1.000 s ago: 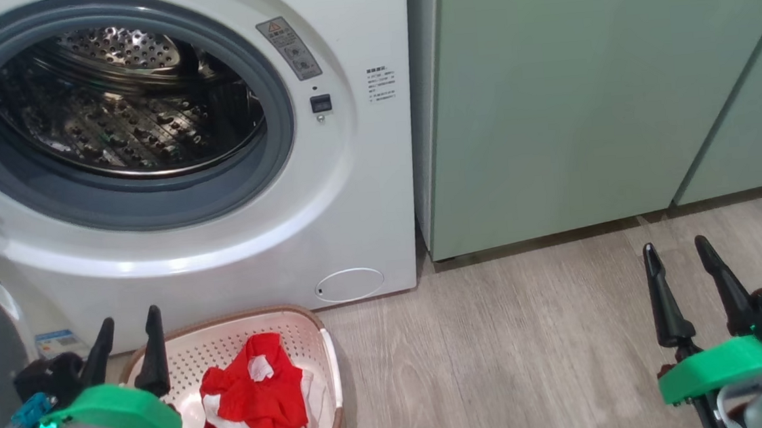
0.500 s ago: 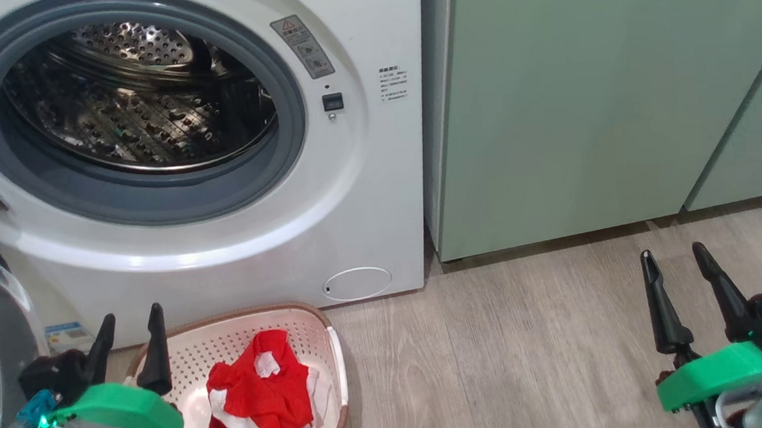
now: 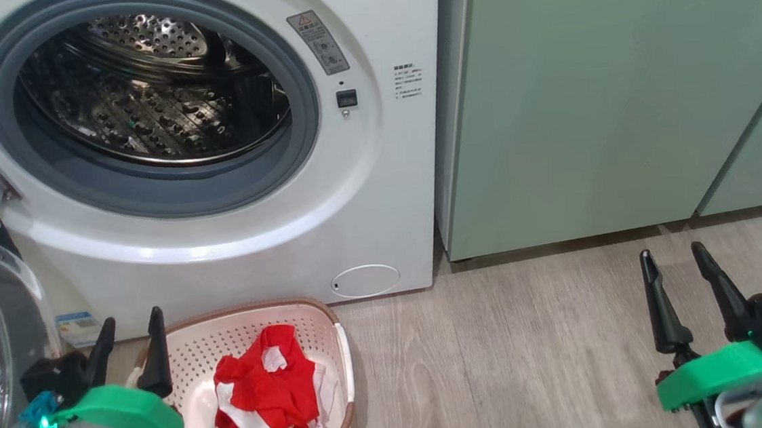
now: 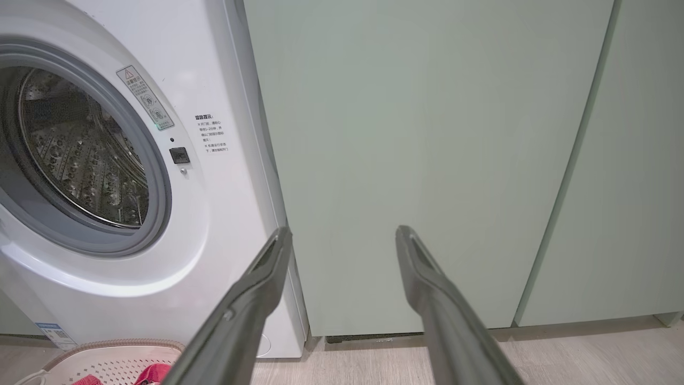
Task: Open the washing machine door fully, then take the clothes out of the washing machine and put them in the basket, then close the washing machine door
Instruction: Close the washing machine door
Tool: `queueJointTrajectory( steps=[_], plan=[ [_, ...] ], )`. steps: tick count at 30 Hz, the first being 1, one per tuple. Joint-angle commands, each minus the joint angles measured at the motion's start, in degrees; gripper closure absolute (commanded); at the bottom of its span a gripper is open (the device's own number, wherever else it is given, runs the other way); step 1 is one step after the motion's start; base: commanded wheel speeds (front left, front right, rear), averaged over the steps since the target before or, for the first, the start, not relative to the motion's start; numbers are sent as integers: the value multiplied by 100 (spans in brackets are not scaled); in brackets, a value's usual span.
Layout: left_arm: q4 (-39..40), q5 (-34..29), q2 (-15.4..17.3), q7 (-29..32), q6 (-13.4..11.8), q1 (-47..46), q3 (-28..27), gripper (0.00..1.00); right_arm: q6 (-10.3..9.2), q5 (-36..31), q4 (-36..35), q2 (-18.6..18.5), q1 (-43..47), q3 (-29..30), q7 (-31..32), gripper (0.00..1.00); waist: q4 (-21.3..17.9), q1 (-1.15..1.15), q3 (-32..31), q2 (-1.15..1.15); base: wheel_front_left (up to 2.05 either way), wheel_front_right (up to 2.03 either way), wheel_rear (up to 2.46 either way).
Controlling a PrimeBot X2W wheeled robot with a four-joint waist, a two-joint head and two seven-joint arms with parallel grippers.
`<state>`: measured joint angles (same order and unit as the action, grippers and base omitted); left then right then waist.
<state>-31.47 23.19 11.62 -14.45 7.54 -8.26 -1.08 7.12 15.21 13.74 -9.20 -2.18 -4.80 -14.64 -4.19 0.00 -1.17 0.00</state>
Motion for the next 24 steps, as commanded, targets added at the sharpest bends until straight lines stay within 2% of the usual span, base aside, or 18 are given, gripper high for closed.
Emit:
queueJointTrajectory(
  steps=[1, 24],
  plan=[
    [157, -73, 112, -54, -6, -263, -230, 0, 36, -12, -193, -79, -183, -94, -36, 0, 7, 0, -3, 0, 0, 0, 0],
    [239, -186, 14, -55, -6, -220, -298, 0, 36, -14, -213, -84, -225, 2, -36, 0, 54, 0, -9, 0, 0, 0, 0]
  ],
)
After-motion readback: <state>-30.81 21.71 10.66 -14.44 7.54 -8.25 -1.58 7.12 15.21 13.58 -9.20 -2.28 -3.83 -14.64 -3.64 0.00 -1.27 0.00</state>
